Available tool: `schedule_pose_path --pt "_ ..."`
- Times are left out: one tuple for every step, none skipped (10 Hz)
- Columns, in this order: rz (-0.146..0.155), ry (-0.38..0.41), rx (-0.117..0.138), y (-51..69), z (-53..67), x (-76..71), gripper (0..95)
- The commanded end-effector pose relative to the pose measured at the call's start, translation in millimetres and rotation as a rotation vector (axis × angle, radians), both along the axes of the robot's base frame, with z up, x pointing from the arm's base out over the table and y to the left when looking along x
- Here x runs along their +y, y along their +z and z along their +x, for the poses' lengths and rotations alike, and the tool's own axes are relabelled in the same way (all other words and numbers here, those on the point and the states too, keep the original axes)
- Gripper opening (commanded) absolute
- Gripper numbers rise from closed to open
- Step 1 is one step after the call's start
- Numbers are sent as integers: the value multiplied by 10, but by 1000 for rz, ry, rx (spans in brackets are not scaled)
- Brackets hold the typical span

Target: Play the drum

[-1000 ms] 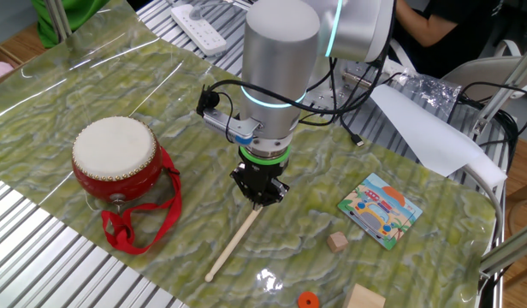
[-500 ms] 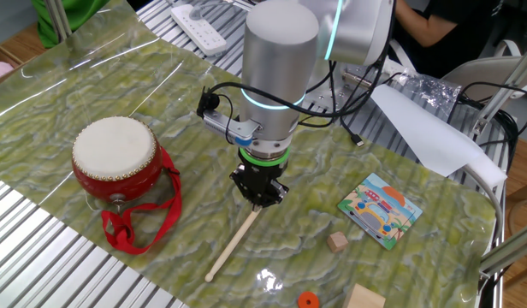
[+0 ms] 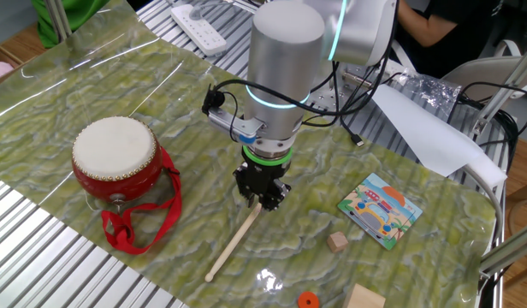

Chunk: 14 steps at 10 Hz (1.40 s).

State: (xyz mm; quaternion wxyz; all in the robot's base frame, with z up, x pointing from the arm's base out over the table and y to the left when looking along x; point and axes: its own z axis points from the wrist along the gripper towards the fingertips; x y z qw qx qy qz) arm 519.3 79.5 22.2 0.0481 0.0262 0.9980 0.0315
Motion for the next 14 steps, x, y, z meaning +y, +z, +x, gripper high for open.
schedule_pose_path --pt "-3 -8 -5 -27 15 -5 380" --pt "-3 -11 -5 -34 15 -5 380" --pt "-3 -11 -5 -45 14 -7 380" --pt "-3 -10 -5 -54 12 -9 380" --pt "-4 -9 -5 -54 12 -8 380" --pt "-5 -10 -4 -54 11 -8 380" --pt "-5 -10 -5 -54 11 -8 380" --pt "-6 -7 -5 -54 11 -8 380" --pt "-6 -9 -6 -54 10 -8 380" --pt "-6 -12 -5 -56 7 -9 380" --pt "-7 -22 -4 -57 2 -9 380" --pt "-9 -31 -4 -58 1 -10 380" --pt "-6 -34 0 -58 1 -10 380" --pt "-11 -30 6 -58 1 -10 380"
